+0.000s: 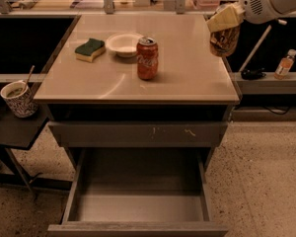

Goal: Pick orange can from middle drawer and place on counter

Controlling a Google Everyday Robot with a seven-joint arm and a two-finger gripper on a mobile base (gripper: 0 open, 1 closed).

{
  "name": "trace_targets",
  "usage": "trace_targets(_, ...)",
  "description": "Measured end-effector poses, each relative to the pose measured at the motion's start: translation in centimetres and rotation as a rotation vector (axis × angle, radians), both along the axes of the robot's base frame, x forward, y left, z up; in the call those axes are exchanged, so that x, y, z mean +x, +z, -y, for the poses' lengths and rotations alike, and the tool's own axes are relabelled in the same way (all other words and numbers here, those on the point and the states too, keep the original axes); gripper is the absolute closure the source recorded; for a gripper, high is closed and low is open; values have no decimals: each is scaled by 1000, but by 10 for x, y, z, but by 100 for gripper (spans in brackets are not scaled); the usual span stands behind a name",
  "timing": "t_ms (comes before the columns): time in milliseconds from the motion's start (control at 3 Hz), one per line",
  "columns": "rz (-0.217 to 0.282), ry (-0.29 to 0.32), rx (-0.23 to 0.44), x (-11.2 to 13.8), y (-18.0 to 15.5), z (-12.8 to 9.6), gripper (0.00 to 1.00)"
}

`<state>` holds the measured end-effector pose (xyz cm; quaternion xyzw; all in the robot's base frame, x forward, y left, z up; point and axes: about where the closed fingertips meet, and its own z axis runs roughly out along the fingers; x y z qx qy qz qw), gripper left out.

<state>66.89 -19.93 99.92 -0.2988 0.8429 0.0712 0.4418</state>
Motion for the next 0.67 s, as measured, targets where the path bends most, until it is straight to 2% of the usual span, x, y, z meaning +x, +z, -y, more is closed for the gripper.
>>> trace_targets(667, -4, 5, 10, 0, -1, -4, 100)
